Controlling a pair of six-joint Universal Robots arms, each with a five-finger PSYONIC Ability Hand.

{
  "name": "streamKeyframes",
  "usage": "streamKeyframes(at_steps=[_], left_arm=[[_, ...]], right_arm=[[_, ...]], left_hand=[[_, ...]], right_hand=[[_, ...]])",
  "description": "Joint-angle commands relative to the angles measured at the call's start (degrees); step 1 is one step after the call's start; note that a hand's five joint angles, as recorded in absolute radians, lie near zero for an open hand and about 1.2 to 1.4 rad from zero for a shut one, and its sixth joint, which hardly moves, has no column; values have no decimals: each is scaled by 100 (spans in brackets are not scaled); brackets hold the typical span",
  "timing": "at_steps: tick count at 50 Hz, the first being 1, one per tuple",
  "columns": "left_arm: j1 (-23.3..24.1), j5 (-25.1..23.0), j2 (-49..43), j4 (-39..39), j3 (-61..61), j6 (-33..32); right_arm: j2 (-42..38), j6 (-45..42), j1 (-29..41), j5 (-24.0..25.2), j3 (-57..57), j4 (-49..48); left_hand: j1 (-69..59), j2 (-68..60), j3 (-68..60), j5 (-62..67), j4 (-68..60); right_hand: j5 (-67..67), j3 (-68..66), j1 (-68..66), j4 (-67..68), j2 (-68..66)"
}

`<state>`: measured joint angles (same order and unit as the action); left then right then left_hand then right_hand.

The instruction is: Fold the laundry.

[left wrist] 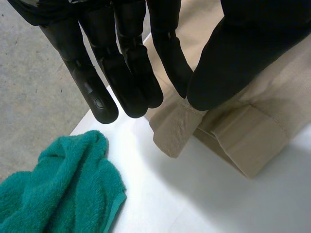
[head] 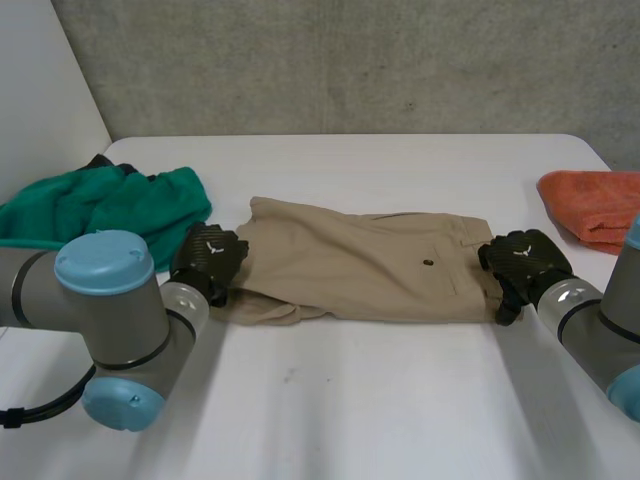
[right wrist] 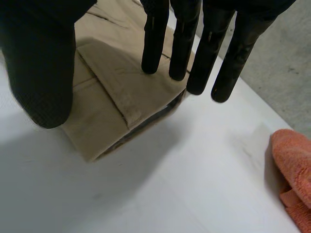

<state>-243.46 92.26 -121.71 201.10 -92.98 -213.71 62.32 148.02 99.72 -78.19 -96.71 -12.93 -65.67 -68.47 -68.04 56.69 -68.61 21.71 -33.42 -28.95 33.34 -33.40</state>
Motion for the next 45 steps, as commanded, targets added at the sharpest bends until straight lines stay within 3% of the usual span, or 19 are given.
streamKeyframes(at_steps=[1, 3, 5, 8, 11, 18, 23, 29, 38, 45], left_arm=[[44, 38, 218, -18, -316, -22], [52, 46, 271, -27, -361, -31], [53, 55, 393, -35, -431, -22], [53, 64, 612, -35, -527, -22], [53, 64, 841, -35, -598, -13], [0, 64, 1395, -88, -774, 4], [-9, 55, 1721, -97, -914, 22], [-9, 55, 1879, -97, -1037, 48], [26, 64, 1914, -79, -1029, 48], [17, 55, 2002, -44, -950, 66]], right_arm=[[-71, -1, -14, 49, 29, -271], [-89, -27, -14, 137, 38, -271], [-98, -27, -14, 207, 38, -262], [-63, -36, -6, 339, 11, -201], [-36, -71, -32, 383, -32, -174], [314, -185, -734, 445, -120, 212], [631, -816, -1419, 629, -50, 686], [728, -1565, -1491, 761, 195, 775], [913, -1521, 63, 963, 978, 538], [230, -1583, 1671, 2182, 1531, 283]], left_hand=[[-1433, -1153, -1196, 1331, -1139], [-1433, -1153, -1196, 1331, -1139], [-398, -118, -160, 295, -104], [1851, 2131, 2088, -1953, 2145], [3168, 3448, 3405, -3270, 3462], [3443, 3722, 3680, -3545, 3737], [3476, 3756, 3713, -3579, 3770], [3560, 3840, 3798, -3663, 3854], [3611, 3891, 3848, -3713, 3905], [3645, 3924, 3882, -3747, 3938]], right_hand=[[2595, -2424, -2872, 2432, -2426], [3900, -3729, -4176, 3737, -3731], [4825, -4654, -5102, 4662, -4657], [4829, -4658, -5105, 4666, -4660], [4829, -4658, -5105, 4666, -4660], [4829, -4658, -5105, 4666, -4660], [4829, -4658, -5105, 4666, -4660], [4829, -4658, -5105, 4666, -4660], [4829, -4658, -5105, 4666, -4660], [4829, -4658, -5105, 4666, -4660]])
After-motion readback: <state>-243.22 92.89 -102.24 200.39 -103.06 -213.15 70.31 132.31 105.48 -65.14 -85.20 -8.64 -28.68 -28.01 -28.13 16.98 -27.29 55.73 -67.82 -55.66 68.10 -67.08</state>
